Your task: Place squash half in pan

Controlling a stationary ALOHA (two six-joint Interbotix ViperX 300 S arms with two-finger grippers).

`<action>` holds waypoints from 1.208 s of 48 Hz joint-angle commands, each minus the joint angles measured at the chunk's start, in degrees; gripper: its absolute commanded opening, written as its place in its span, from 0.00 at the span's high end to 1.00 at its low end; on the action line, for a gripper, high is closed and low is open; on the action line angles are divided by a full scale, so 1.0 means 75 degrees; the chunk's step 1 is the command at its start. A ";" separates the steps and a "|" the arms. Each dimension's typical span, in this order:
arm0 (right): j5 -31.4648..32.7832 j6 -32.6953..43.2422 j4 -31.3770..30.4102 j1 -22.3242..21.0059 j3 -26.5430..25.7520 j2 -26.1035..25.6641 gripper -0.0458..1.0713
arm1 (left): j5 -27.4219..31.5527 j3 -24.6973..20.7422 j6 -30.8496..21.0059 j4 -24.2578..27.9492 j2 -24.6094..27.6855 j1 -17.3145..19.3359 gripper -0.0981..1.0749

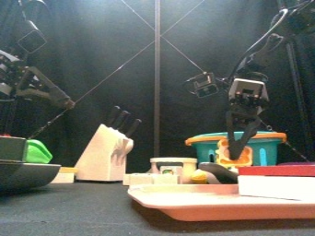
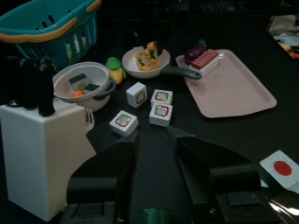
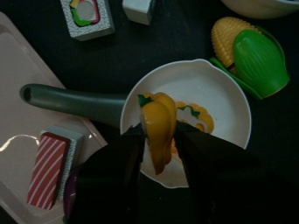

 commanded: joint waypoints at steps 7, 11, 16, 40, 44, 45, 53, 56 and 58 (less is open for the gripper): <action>-0.0012 -0.0012 -0.0023 -0.0059 -0.0070 0.0105 0.34 | 0.0023 -0.0082 0.0000 0.0000 0.0023 -0.0012 0.29; -0.0012 -0.0012 -0.0023 -0.0059 -0.0070 0.0152 0.34 | 0.0023 -0.0082 0.0000 0.0000 0.0023 -0.0012 0.29; -0.0012 -0.0012 -0.0023 -0.0059 -0.0070 0.0234 0.34 | 0.0023 -0.0082 0.0000 0.0000 0.0012 -0.0023 0.29; 0.0000 0.0000 0.0035 -0.0070 -0.0176 0.0410 0.28 | 0.0023 -0.0082 0.0012 0.0000 0.0023 -0.0023 0.29; 0.0012 0.0000 0.0035 -0.0070 -0.0199 0.0410 0.21 | 0.0035 -0.0082 0.0012 0.0000 0.0023 -0.0012 0.29; 0.0012 0.0000 0.0035 -0.0070 -0.0199 0.0410 0.20 | 0.0035 -0.0082 0.0012 0.0000 0.0012 -0.0023 0.29; 0.0012 -0.0012 -0.0012 -0.0059 -0.0199 0.0387 0.09 | 0.0035 -0.0082 0.0023 0.0012 0.0023 -0.0012 0.29; 0.0012 -0.0012 -0.0035 -0.0059 -0.0199 0.0340 0.08 | 0.0035 -0.0082 0.0023 0.0012 0.0023 -0.0012 0.29; -0.0023 -0.0012 -0.0035 -0.0059 -0.0199 0.0305 0.08 | 0.0035 -0.0082 0.0023 0.0012 0.0023 -0.0023 0.29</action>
